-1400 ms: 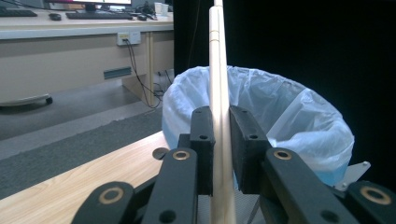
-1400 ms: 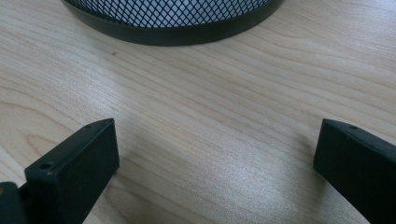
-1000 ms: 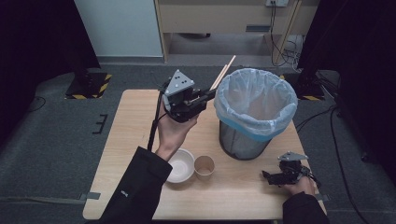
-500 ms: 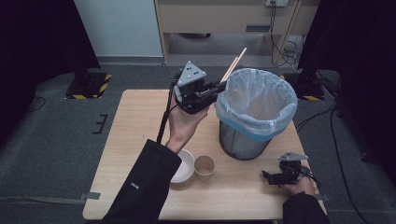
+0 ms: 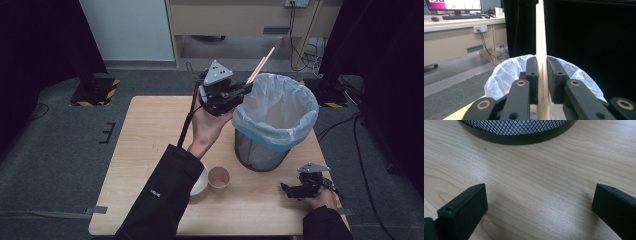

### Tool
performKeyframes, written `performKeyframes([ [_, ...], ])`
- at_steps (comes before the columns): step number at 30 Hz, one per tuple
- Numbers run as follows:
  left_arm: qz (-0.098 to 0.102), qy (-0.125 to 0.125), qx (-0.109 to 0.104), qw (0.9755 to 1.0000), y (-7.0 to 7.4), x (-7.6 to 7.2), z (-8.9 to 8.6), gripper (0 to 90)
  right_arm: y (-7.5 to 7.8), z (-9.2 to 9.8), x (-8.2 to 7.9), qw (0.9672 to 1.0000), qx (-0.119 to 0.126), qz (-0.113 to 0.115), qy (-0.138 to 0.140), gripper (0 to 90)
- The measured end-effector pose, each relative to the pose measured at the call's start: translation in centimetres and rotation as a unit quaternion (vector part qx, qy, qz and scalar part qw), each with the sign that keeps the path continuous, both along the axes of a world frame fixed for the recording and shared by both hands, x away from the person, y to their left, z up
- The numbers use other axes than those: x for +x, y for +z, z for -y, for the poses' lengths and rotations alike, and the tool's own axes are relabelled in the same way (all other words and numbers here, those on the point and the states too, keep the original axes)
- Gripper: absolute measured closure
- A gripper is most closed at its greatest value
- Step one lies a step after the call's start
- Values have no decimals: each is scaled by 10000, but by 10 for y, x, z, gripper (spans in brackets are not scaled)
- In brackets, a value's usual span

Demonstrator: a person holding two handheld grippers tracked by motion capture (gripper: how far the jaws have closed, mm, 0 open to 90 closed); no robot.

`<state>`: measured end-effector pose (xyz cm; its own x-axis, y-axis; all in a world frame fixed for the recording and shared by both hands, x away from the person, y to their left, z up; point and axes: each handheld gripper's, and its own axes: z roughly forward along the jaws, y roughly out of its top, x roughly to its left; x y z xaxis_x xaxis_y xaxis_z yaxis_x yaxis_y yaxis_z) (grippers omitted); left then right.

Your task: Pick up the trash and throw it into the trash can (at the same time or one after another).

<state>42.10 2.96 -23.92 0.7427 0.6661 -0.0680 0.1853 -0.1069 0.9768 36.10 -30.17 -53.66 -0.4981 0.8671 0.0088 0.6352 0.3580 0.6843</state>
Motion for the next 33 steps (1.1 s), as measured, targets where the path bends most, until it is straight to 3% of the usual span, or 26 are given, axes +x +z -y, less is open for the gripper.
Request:
performKeyframes([
  [8,8,-12,84,10000,-1,9,14,797,0,0,0,10000,1,1,0,3],
  [18,-122,-93,103,9998,-7,25,34,797,0,0,0,10000,8,11,1,3],
  [33,-154,-213,234,9994,-9,38,60,797,0,0,0,10000,7,11,7,3],
])
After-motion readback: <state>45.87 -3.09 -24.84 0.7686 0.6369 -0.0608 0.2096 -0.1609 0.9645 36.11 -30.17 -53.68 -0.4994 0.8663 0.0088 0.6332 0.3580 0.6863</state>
